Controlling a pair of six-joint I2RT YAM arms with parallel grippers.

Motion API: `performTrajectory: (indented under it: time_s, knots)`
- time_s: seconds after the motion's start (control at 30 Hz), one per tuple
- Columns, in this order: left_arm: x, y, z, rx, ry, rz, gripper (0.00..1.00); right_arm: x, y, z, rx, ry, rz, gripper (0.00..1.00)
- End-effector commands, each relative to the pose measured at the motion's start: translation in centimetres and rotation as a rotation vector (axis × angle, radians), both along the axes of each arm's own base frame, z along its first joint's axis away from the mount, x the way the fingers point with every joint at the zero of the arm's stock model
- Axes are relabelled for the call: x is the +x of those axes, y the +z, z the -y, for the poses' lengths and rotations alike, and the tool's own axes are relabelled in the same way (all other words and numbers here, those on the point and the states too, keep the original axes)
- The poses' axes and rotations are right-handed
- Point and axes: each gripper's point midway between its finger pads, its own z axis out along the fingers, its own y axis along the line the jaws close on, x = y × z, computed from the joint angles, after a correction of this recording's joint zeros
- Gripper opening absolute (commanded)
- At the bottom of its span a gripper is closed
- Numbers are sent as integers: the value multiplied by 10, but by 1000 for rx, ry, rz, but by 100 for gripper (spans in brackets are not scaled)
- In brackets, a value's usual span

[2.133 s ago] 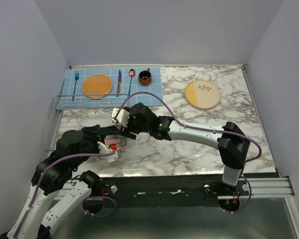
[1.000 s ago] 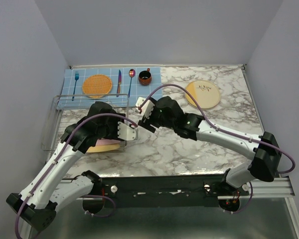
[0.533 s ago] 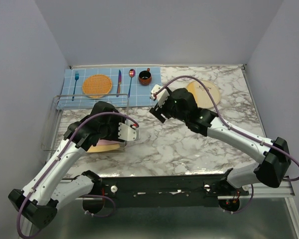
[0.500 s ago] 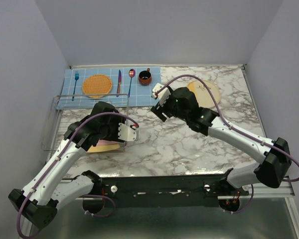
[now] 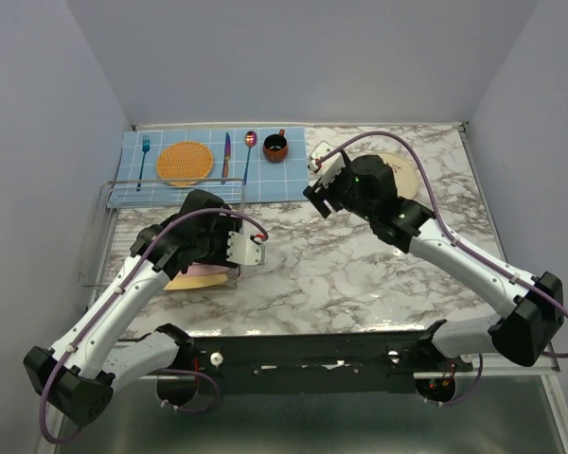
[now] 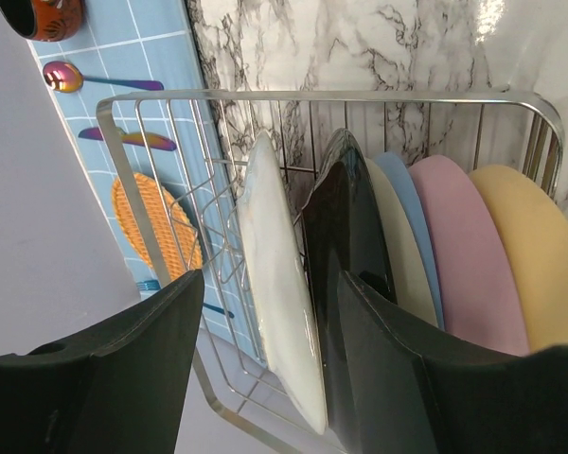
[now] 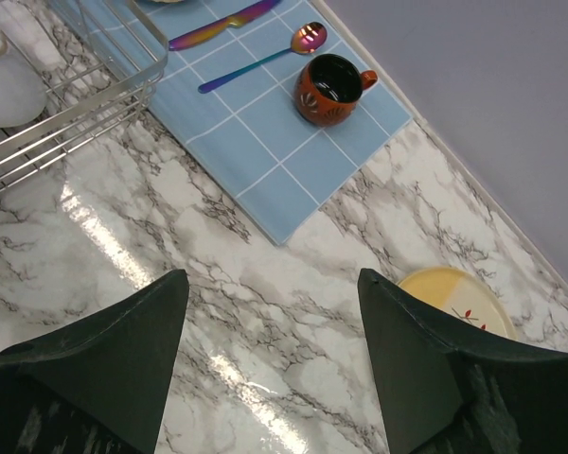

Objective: Unload the plates from the dish rack
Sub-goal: Unload the plate from the dish rack.

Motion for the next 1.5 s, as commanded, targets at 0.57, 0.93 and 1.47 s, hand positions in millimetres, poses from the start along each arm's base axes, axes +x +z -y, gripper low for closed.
performTrajectory:
  time_s: [0.57, 0.93, 1.47]
  knots:
    - [2, -39, -30, 231, 30, -131, 68, -12, 7, 7, 55, 21, -7, 81]
    - [7, -54, -38, 278, 68, -170, 62, -15, 2, 10, 51, 21, -12, 81]
    - [4, -78, -50, 330, 93, -215, 37, -18, 2, 12, 55, 18, -21, 81]
